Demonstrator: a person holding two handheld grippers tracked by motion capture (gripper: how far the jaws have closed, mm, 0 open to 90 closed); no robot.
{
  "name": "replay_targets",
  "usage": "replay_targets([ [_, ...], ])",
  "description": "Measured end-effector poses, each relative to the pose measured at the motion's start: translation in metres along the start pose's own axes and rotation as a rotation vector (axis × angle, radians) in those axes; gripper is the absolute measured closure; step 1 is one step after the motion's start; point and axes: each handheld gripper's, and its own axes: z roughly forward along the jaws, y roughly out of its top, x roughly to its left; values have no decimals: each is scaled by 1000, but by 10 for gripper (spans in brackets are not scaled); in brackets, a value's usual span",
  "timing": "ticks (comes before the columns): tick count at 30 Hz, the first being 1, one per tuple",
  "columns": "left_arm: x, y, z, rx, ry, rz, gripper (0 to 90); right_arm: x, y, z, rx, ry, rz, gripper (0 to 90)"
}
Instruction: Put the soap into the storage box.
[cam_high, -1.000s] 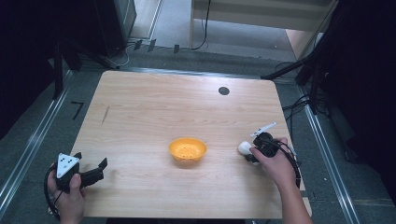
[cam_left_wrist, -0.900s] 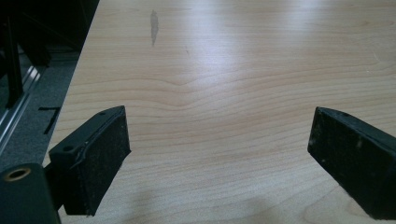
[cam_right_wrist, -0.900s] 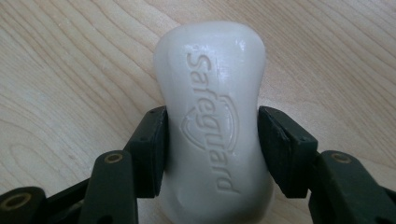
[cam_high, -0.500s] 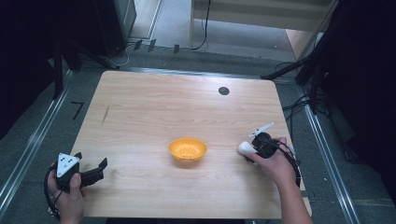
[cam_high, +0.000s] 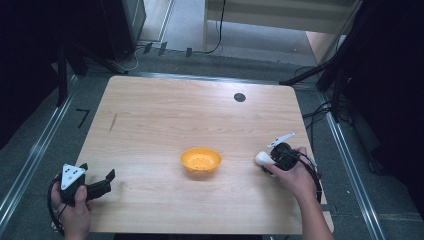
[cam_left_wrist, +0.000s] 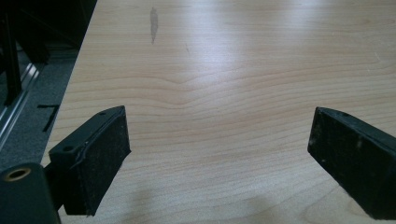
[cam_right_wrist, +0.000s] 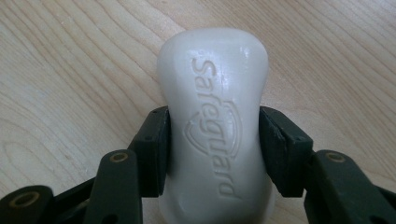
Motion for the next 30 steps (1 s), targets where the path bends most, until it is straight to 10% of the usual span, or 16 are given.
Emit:
replay_targets([
  [30,0,0,0,0,0,1,59,13,15,-25,-81,-4,-83,505],
])
